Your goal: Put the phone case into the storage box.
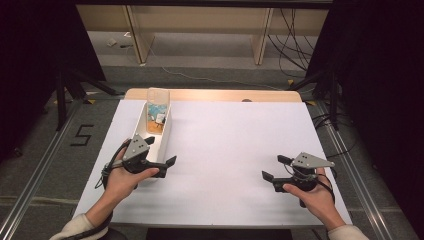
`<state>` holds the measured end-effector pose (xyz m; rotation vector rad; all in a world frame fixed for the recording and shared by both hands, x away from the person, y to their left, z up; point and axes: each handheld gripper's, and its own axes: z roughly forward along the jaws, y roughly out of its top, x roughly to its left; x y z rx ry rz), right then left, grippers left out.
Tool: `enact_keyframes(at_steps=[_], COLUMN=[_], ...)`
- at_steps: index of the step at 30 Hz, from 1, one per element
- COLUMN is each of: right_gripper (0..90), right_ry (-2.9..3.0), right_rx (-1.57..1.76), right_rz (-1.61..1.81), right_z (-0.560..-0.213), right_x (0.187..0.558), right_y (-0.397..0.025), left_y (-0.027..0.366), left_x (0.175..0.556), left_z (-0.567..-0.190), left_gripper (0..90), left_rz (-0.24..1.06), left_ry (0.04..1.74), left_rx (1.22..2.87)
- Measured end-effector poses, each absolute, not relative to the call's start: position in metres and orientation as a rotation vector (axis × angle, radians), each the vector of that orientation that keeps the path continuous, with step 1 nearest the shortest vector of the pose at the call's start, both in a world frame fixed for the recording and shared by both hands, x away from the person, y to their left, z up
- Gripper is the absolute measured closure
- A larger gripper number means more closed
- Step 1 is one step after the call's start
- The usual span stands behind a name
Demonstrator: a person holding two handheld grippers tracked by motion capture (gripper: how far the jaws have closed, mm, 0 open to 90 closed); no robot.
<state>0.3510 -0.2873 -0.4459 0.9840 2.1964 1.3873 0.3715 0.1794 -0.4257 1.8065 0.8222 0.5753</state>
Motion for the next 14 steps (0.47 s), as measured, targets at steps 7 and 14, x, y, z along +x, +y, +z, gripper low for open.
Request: enact_keyframes(at_steps=[7,14], right_gripper=[15.7,15.7], right_ry=[2.194,2.191], right_rx=[0.984,0.988], right_rz=[1.390,1.393], right_z=[-0.4457,-0.4459], right_x=[0.3509,0.3511], right_y=[-0.2878,-0.2887], left_y=[0.1779,0.1754], left_x=[0.3705,0.3689], left_z=[-0.4282,-0.4290], left_gripper=[0.7,0.7], left_rz=[0.567,0.567], left_ry=[0.821,0.811], left_rx=[1.812,1.824])
